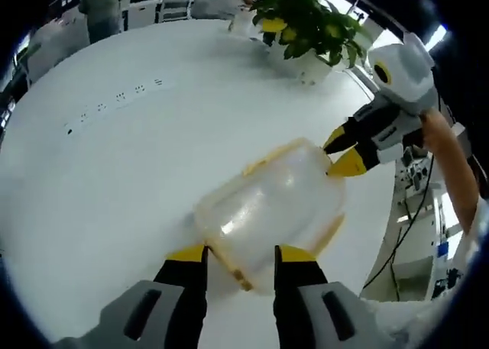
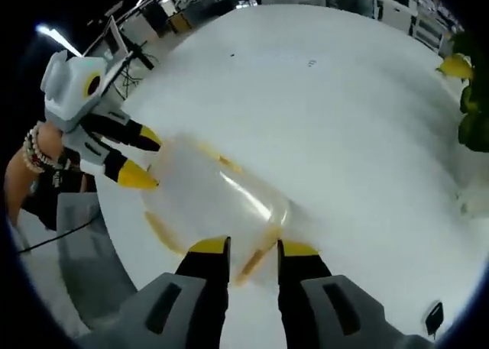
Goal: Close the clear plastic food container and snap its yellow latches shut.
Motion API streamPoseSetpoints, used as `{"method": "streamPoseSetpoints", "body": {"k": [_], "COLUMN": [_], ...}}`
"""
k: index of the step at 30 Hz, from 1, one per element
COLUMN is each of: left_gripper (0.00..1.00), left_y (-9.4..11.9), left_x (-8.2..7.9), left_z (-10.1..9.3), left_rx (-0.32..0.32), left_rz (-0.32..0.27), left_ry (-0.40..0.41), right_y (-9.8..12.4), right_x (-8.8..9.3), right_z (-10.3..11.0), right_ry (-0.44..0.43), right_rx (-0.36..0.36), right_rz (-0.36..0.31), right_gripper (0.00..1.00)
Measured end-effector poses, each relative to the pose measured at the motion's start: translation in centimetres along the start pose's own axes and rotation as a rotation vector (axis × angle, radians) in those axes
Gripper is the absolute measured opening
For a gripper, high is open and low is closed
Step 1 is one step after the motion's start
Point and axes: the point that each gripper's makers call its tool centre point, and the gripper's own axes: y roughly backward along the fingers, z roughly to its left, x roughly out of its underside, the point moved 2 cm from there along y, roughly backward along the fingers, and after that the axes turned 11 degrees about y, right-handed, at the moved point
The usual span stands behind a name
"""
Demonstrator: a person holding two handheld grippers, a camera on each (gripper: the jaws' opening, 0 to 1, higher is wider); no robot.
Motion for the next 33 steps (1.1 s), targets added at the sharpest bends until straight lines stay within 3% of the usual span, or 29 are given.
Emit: {"method": "streamPoseSetpoints", "body": {"k": [3, 4, 6, 7, 8, 10, 11, 13, 17, 21, 25, 30, 33], "left_gripper": [0.29, 0.30, 0.31, 0.31, 0.31, 0.32, 0.32, 0.32, 0.26, 0.25, 0.22, 0.10, 0.04], "left_y": [0.2, 0.2, 0.3, 0.4, 0.3, 0.3, 0.3, 0.4, 0.9, 1.7, 1.3, -0.3, -0.9], "left_x": [-0.3, -0.3, -0.5, -0.5, -0.7, -0.6, -0.6, -0.5, -1.2, -2.6, -2.8, -2.1, -2.2], "left_z": [-0.1, -0.2, -0.3, -0.3, -0.4, -0.3, -0.2, -0.2, 0.1, -1.4, -3.3, -4.2, -5.2], "left_rx": [-0.032, -0.043, -0.071, -0.071, -0.061, -0.057, -0.056, -0.060, -0.125, -0.044, 0.080, 0.118, 0.163], "left_rz": [-0.040, -0.048, -0.077, -0.092, -0.110, -0.143, -0.155, -0.164, -0.242, -0.349, -0.354, -0.316, -0.325], "left_ry": [-0.088, -0.110, -0.160, -0.170, -0.204, -0.146, -0.130, -0.143, -0.210, -0.146, -0.033, -0.006, 0.034], "right_y": [0.1, 0.3, 0.5, 0.5, 0.4, 0.2, 0.3, 0.3, 0.4, 0.4, 0.4, 0.2, 0.0], "right_x": [-0.4, -0.6, -0.9, -1.1, -1.2, -0.9, -0.9, -0.8, -1.0, -1.4, -2.1, -4.5, -5.7], "right_z": [-0.2, -1.1, -1.1, -0.8, -0.6, 0.3, 0.0, 0.0, -1.1, -1.0, -1.1, 0.6, 1.3], "right_ry": [0.058, 0.155, 0.230, 0.309, 0.331, 0.331, 0.332, 0.335, 0.325, 0.269, 0.299, 0.364, 0.360], "right_rx": [0.068, 0.078, 0.150, 0.164, 0.169, 0.139, 0.161, 0.161, 0.184, 0.161, 0.180, 0.141, 0.120], "right_rz": [-0.023, -0.002, 0.002, 0.002, 0.000, -0.002, -0.001, -0.008, -0.036, -0.099, -0.136, -0.233, -0.277], "right_gripper": [0.22, 0.23, 0.24, 0.23, 0.22, 0.15, 0.16, 0.17, 0.25, 0.27, 0.13, 0.03, 0.01]}}
